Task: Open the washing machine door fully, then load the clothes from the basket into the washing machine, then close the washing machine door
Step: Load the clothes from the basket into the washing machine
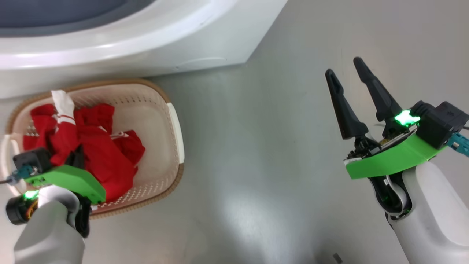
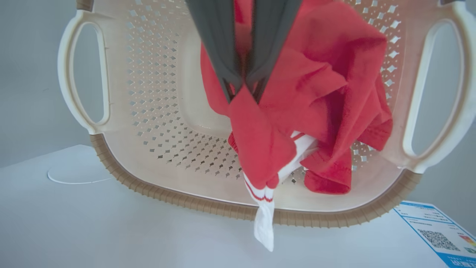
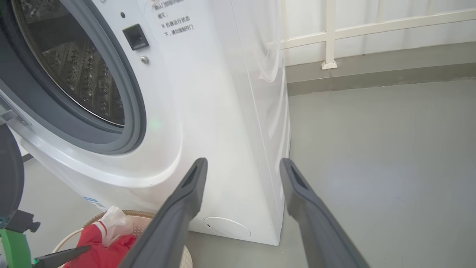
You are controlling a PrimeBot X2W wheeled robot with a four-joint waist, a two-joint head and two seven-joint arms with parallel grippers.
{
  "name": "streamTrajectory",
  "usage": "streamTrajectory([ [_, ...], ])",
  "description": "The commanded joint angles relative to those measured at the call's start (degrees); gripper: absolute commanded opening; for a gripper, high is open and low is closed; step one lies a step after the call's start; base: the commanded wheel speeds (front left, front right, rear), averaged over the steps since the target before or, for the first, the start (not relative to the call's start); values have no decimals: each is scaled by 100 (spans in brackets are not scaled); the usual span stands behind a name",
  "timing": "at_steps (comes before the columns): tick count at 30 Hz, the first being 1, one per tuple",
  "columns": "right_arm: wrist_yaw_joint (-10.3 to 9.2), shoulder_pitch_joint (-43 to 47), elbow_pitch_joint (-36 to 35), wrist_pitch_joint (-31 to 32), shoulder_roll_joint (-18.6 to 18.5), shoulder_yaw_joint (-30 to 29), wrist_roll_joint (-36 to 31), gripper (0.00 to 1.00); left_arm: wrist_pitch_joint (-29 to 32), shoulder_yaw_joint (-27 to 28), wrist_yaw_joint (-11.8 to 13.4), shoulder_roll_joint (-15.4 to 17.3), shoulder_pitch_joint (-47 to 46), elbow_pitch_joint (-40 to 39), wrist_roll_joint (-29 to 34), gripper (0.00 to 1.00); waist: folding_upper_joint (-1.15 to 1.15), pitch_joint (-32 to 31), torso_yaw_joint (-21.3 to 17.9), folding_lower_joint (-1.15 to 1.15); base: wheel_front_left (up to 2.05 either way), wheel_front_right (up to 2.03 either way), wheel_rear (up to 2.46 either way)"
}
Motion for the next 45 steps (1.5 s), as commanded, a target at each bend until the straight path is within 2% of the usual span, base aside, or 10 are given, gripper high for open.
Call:
streamTrajectory([
  [1, 9, 225, -100, -27, -43, 88, 20, 100, -68, 89, -17, 199, 220, -110, -33, 0, 0, -215, 84, 0, 0, 0, 0],
  [13, 9, 563, 30, -27, -163, 93, 75, 100, -70, 80, -18, 233, 1234, -1525, -155, 0, 0, -1030, 379, 0, 0, 0, 0],
  [25, 9, 819, 118, -27, -228, 54, 125, 100, -71, 278, -18, 69, 1926, -2840, 52, 0, 0, -1618, 621, 0, 0, 0, 0],
  [45, 9, 1392, 268, -27, -300, 13, 178, 100, -71, 567, 45, -183, 3212, -5073, 484, 0, 0, -2713, 715, 0, 0, 0, 0],
])
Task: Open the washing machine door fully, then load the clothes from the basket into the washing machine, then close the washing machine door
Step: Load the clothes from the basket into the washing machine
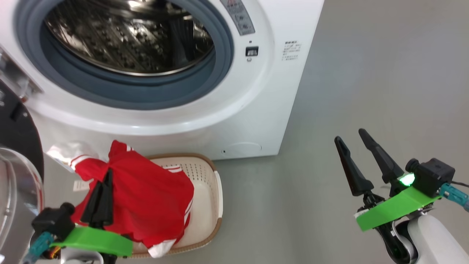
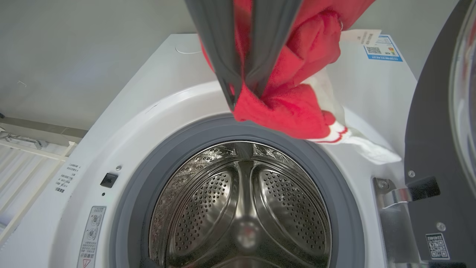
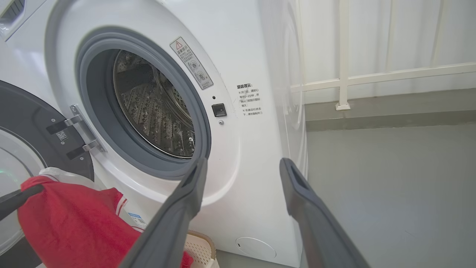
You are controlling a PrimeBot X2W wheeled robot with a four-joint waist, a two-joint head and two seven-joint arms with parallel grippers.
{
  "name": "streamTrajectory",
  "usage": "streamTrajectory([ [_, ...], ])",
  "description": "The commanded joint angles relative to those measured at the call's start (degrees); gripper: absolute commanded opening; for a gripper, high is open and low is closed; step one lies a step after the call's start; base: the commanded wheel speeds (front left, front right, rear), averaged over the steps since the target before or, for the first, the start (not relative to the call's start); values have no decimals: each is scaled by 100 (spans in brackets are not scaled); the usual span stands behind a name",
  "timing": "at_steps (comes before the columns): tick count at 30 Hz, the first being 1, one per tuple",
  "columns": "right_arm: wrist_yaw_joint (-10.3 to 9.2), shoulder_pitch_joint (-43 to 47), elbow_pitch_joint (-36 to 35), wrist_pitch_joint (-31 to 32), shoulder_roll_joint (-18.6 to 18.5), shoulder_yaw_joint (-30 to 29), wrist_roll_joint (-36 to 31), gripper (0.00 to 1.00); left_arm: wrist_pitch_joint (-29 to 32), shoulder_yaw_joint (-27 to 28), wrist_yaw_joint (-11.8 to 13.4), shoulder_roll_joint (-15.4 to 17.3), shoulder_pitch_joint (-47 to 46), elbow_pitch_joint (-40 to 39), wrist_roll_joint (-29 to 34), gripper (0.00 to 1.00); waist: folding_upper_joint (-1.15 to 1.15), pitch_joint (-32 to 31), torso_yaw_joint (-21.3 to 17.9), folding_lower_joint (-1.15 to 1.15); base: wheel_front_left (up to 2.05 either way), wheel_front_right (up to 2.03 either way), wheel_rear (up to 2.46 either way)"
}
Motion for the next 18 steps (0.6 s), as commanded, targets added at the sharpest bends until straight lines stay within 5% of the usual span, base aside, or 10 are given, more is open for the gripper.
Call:
streamTrajectory([
  [1, 9, 105, -116, -27, -70, 81, 22, 100, -71, 208, 51, 110, 39, -266, 77, 0, 0, -210, -2, 0, 0, 0, 0],
  [18, 9, 381, -190, -27, -119, -93, -39, 100, 99, 36, 291, 154, 667, -1611, 246, 0, 0, -544, -19, 0, 0, 0, 0],
])
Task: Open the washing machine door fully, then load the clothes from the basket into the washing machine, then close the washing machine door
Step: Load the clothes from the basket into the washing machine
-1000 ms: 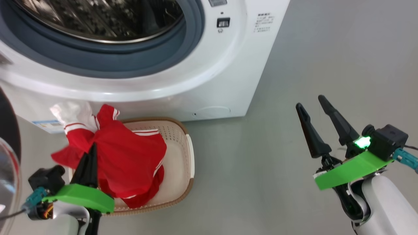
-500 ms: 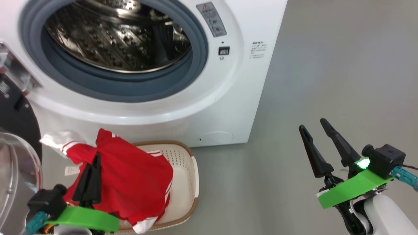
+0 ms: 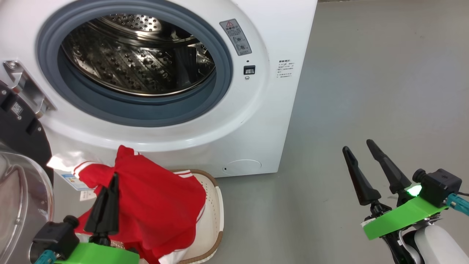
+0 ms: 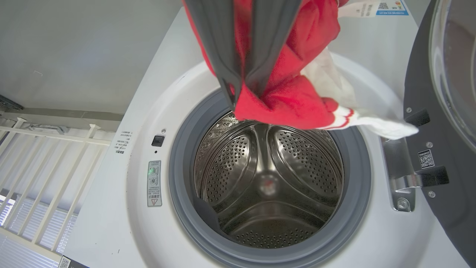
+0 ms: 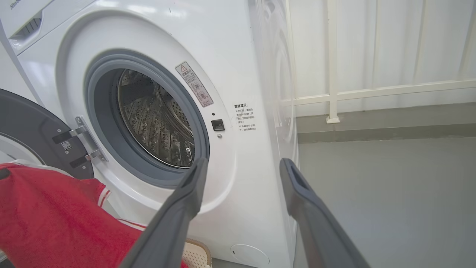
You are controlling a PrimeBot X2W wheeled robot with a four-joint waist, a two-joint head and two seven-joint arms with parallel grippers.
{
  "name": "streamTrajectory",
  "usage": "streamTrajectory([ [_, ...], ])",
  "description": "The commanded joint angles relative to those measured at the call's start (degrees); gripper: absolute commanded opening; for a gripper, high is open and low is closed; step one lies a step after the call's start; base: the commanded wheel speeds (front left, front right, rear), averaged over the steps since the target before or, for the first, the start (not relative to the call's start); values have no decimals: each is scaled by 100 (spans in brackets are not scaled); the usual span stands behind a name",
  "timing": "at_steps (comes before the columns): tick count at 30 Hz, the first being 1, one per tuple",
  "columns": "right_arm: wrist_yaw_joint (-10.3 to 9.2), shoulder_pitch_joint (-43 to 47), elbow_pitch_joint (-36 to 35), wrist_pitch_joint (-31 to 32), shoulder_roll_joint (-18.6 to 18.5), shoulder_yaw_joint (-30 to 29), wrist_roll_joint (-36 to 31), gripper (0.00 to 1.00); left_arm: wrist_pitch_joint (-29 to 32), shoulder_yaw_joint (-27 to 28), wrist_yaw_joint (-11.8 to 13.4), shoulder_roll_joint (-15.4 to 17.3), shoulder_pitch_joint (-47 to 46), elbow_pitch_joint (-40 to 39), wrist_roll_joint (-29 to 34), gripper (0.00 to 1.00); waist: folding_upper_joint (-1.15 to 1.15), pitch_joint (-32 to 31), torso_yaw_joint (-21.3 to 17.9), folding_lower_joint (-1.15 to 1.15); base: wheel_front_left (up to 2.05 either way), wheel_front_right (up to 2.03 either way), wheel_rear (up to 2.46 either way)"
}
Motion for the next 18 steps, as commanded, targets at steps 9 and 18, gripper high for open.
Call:
streamTrajectory([
  [9, 9, 68, -206, -27, -113, 8, -99, 100, -13, 170, 109, 138, -69, -238, 59, 0, 0, -48, -16, 0, 0, 0, 0],
  [18, 9, 73, -286, -27, -132, -15, -189, 100, -34, 124, 129, 118, -86, -203, 42, 0, 0, -74, -30, 0, 0, 0, 0],
])
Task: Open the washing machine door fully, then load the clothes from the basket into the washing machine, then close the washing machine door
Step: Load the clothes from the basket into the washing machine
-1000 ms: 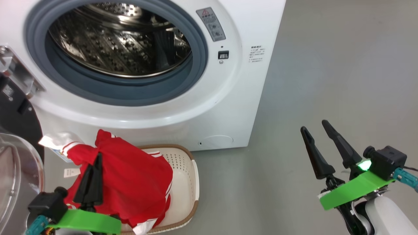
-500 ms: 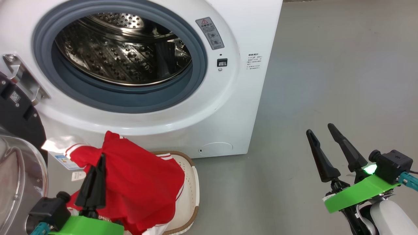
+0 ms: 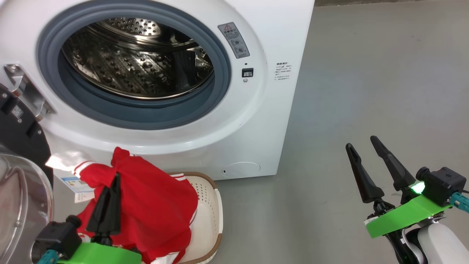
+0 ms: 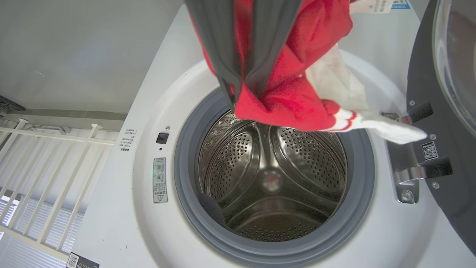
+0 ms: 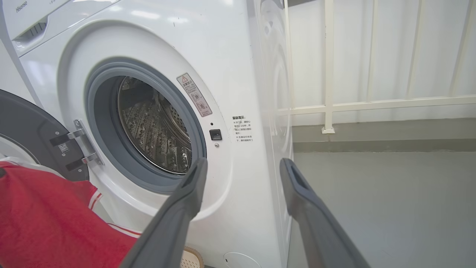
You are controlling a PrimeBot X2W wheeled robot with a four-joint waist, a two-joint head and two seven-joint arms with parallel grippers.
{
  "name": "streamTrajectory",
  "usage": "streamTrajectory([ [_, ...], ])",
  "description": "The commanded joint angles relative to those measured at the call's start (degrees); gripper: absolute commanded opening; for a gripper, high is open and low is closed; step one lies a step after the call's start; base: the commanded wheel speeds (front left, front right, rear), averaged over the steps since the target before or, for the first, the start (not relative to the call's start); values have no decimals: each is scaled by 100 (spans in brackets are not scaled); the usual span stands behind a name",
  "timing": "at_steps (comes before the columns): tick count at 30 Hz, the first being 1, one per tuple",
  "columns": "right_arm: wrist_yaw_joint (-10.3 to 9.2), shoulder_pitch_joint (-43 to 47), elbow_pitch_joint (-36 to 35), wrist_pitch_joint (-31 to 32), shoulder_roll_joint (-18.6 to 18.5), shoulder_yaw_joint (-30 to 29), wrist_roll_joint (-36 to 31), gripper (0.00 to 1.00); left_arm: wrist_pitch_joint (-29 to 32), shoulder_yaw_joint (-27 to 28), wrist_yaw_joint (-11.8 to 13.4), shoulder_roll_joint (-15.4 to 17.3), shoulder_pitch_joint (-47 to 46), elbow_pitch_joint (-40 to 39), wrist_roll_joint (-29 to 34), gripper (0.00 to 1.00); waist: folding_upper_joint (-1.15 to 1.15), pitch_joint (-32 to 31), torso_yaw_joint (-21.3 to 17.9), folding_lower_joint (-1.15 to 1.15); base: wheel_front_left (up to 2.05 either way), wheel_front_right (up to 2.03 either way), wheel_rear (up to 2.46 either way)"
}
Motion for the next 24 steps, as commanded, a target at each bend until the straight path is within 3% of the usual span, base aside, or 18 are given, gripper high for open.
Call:
streamTrajectory([
  [1, 9, 69, -156, -27, -93, 89, -46, 100, -42, 177, 58, 107, -105, -147, 0, 0, 0, 3, -3, 0, 0, 0, 0],
  [13, 9, 16, -192, -27, -123, 124, -53, 100, -110, 134, -10, 179, -625, -163, 66, 0, 0, 219, -55, 0, 0, 0, 0],
  [24, 9, -260, -300, -27, -76, 131, -47, 100, -135, 100, -103, 460, -2209, 314, 308, 0, 0, 1052, -246, 0, 0, 0, 0],
])
